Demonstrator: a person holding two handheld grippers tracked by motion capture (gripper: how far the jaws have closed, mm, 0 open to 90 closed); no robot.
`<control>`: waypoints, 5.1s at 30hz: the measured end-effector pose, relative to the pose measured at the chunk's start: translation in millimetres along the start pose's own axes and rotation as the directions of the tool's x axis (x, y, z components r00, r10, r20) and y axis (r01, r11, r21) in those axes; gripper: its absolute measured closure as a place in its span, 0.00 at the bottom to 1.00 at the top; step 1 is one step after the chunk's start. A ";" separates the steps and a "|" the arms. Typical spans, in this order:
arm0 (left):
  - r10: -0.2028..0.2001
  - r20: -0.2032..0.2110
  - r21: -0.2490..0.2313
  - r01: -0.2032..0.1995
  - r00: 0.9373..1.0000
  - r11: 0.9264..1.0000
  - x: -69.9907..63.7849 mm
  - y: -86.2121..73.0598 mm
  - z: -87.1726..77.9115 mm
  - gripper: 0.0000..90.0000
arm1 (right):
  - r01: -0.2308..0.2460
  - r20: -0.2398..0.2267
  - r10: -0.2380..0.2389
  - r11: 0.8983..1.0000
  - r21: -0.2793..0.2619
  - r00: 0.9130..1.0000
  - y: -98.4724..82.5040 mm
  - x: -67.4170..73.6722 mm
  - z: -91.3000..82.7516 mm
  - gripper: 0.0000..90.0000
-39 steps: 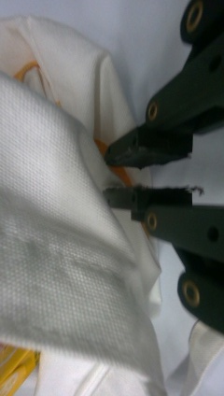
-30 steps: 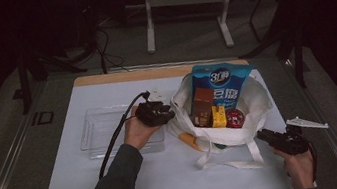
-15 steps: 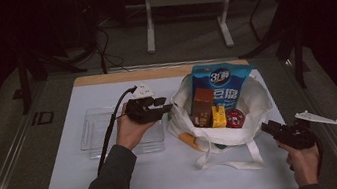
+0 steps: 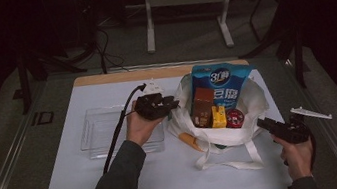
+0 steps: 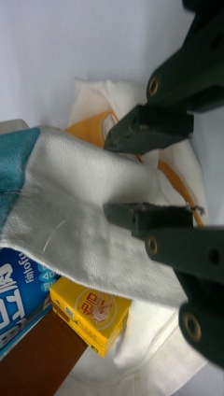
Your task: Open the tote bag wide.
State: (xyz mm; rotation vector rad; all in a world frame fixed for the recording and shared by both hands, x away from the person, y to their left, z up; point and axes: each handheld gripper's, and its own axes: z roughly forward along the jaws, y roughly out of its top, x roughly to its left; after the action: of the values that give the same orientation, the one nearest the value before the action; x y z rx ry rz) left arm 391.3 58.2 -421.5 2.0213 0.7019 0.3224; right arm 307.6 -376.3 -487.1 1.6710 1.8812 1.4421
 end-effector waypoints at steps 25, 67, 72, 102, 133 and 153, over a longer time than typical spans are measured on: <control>-0.025 -0.037 0.152 0.031 0.999 0.988 0.7 -15.0 57.1 0.83 | 0.024 0.131 -0.033 0.997 0.075 0.991 -11.1 -4.0 34.2 0.93; 0.002 -0.077 0.054 0.002 0.997 0.999 -3.6 3.6 36.4 0.67 | 0.176 0.139 -0.157 0.976 -0.131 0.978 23.6 31.6 -16.0 0.71; 0.008 -0.092 0.004 -0.008 0.996 1.000 -5.3 12.2 32.0 0.67 | 0.211 0.148 -0.192 0.969 -0.128 0.970 33.8 40.6 -9.2 0.72; 0.050 -0.114 0.155 -0.032 0.992 0.987 -13.5 -4.1 71.5 0.99 | 0.139 0.186 -0.146 0.989 0.046 0.972 5.3 12.6 42.4 0.98; 0.083 -0.026 0.084 -0.080 0.996 0.993 -18.5 4.4 38.0 0.80 | 0.266 0.149 -0.270 0.963 0.050 0.951 -26.4 46.1 25.9 0.93; 0.103 0.116 0.020 -0.106 0.988 0.994 -10.1 16.8 9.7 0.72 | 0.226 0.124 -0.239 0.968 0.105 0.963 -41.8 29.2 44.0 0.94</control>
State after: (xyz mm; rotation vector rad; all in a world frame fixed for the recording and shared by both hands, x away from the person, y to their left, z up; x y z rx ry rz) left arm 393.8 38.7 -411.7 2.0878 0.5326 0.2559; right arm 304.2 -323.5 -528.8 1.4838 2.0142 1.1393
